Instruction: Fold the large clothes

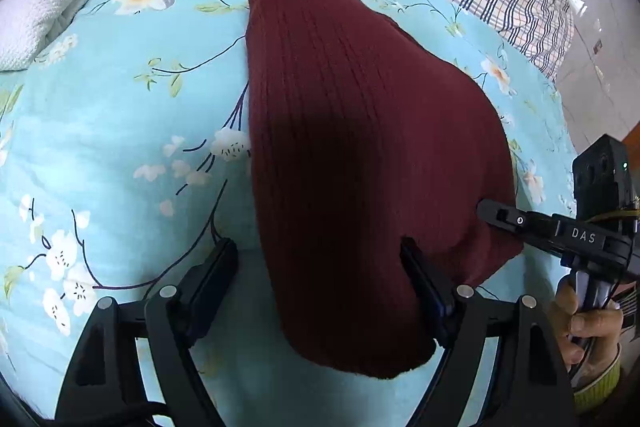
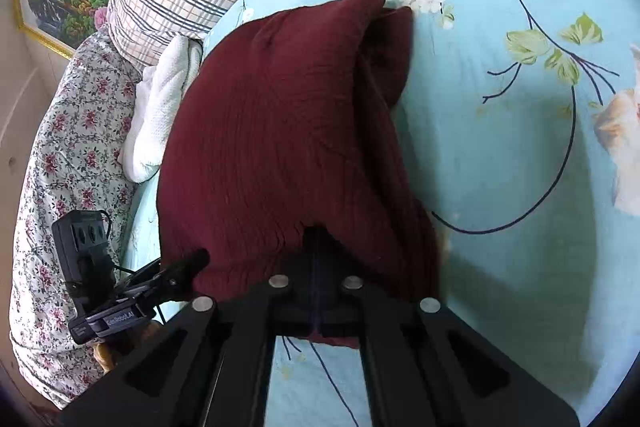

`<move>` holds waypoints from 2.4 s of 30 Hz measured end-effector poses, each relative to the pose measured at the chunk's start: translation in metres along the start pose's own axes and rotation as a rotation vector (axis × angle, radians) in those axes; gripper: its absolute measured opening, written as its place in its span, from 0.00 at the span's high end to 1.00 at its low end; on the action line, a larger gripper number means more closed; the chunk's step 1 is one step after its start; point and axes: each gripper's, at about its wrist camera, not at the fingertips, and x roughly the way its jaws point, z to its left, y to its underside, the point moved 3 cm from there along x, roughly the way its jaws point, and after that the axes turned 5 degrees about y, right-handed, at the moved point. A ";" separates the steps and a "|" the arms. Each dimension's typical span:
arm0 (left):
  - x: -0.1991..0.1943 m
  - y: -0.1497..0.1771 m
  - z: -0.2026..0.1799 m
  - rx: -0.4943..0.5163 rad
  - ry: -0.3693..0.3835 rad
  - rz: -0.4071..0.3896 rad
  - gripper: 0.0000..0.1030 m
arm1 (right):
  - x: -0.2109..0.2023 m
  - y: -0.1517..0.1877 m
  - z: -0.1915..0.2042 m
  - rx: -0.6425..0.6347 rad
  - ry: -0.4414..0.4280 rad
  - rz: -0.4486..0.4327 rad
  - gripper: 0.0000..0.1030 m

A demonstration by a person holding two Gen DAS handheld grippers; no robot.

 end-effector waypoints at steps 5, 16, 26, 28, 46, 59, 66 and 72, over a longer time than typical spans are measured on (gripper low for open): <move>-0.009 0.001 -0.001 -0.022 0.024 -0.001 0.20 | -0.005 0.007 0.002 -0.004 0.026 -0.006 1.00; -0.059 -0.012 0.003 -0.065 0.012 -0.109 0.22 | -0.048 -0.015 0.016 -0.036 0.138 -0.148 0.97; -0.021 -0.007 0.012 -0.090 0.013 -0.023 0.21 | -0.020 -0.018 0.002 -0.027 0.196 -0.083 0.98; -0.025 -0.007 0.008 -0.078 -0.009 -0.027 0.21 | -0.029 -0.015 0.004 -0.026 0.188 -0.085 0.97; -0.088 0.017 -0.037 0.049 -0.301 -0.081 0.19 | -0.079 0.035 0.025 -0.081 0.213 -0.137 0.53; -0.120 0.033 -0.064 0.160 -0.461 -0.171 0.17 | -0.088 0.055 0.042 -0.229 0.303 -0.145 0.51; -0.122 0.032 -0.060 0.194 -0.529 -0.197 0.16 | -0.088 0.052 0.058 -0.333 0.352 -0.153 0.40; -0.124 0.028 -0.051 0.191 -0.542 -0.203 0.15 | -0.086 0.047 0.062 -0.340 0.355 -0.145 0.40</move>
